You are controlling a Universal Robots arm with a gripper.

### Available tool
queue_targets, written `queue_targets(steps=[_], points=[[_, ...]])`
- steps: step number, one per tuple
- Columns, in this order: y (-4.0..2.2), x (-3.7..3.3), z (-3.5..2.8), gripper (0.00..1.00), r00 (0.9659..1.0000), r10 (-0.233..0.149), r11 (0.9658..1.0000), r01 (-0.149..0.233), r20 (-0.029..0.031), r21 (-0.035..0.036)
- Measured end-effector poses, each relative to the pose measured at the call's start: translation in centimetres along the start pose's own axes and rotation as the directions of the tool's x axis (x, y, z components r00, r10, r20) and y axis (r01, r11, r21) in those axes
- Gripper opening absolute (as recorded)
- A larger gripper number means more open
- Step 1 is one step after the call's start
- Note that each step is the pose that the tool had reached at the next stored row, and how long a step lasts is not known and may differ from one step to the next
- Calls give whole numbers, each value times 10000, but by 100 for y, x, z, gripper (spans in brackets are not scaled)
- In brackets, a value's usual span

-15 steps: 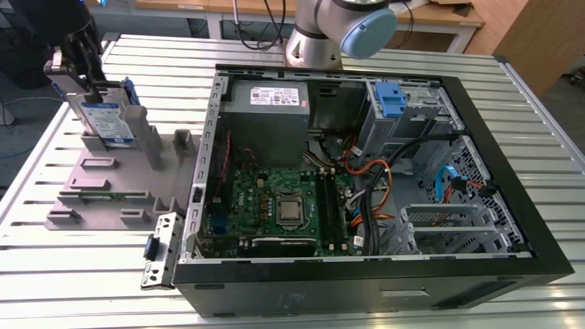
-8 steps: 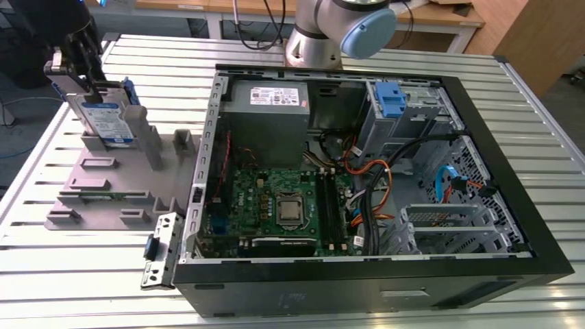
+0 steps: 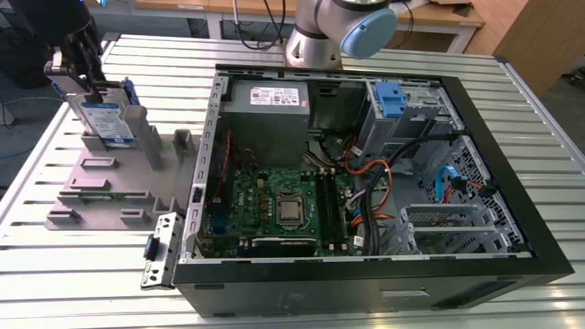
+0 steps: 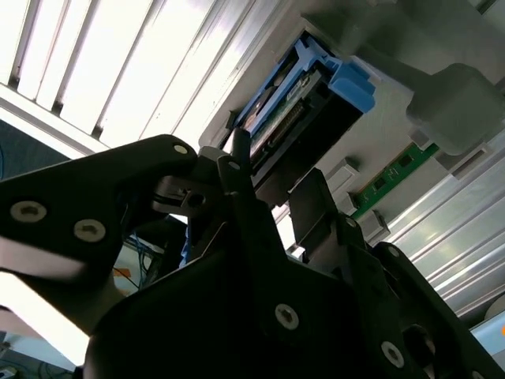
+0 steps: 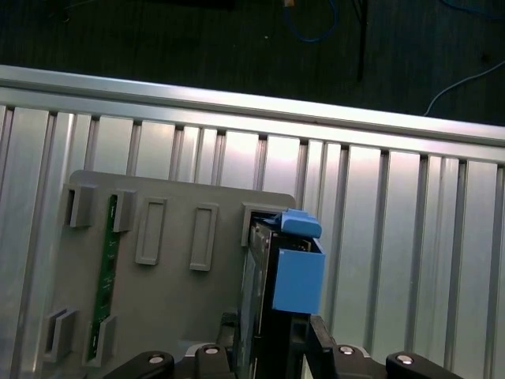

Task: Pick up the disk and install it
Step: 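Pick up the disk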

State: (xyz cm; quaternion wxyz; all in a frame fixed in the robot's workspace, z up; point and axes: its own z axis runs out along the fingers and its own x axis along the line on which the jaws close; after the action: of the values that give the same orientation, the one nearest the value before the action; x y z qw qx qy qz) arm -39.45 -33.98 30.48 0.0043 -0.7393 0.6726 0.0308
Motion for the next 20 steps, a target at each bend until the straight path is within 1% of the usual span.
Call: queue_targets(steps=[2,3,13,15,16,20], points=[[0,0,0,47,10000,0,10000,0,0,1],[0,0,0,40,10000,0,10000,0,1,0],[0,0,0,40,10000,15,10000,-15,6,0],[0,0,0,38,10000,16,10000,-16,7,1],[0,0,0,35,10000,17,10000,-17,6,1],[0,0,0,35,10000,22,10000,-22,7,2]])
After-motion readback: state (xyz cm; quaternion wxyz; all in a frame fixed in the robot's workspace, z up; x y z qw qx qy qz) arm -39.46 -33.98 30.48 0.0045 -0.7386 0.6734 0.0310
